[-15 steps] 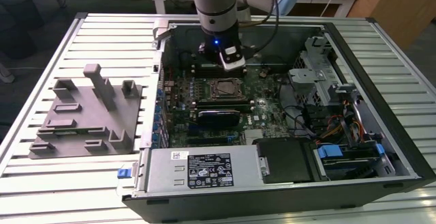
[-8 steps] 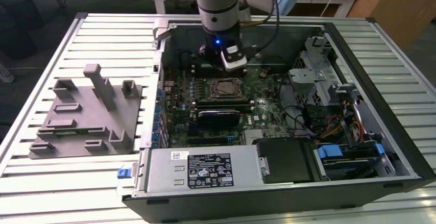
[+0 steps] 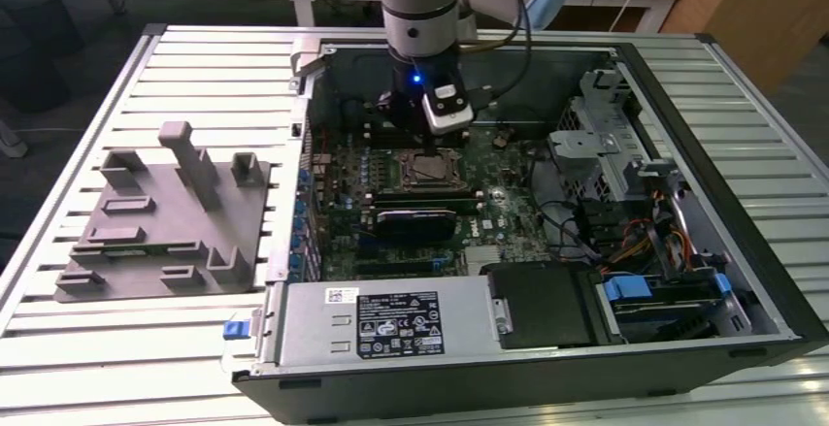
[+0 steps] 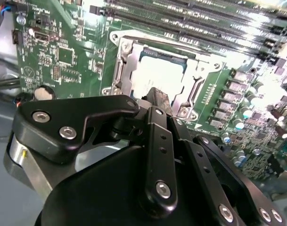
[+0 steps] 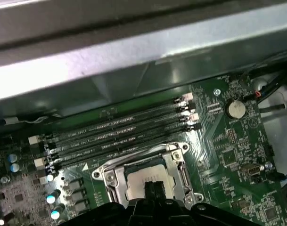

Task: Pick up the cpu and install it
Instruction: 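Install the first cpu locking lever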

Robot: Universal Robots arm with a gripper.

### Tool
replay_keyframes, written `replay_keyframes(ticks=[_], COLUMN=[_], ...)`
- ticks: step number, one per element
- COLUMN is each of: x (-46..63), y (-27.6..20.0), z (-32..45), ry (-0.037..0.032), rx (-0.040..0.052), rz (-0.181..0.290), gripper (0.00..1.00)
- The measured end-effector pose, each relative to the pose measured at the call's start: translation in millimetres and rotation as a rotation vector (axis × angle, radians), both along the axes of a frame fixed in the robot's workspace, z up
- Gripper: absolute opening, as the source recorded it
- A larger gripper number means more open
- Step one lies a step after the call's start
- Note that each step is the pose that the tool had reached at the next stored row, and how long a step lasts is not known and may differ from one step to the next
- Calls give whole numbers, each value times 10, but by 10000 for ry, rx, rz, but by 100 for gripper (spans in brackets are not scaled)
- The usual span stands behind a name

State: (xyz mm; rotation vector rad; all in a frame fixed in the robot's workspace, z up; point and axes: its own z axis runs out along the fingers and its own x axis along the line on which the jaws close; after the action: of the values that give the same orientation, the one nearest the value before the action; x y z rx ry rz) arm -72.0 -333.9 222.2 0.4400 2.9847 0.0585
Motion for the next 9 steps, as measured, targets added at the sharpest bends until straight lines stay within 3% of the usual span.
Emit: replay_keyframes(ticks=[9], x=[48], y=[-91], z=[-1], ry=[220], rx=[-116], rz=[0], gripper=[11])
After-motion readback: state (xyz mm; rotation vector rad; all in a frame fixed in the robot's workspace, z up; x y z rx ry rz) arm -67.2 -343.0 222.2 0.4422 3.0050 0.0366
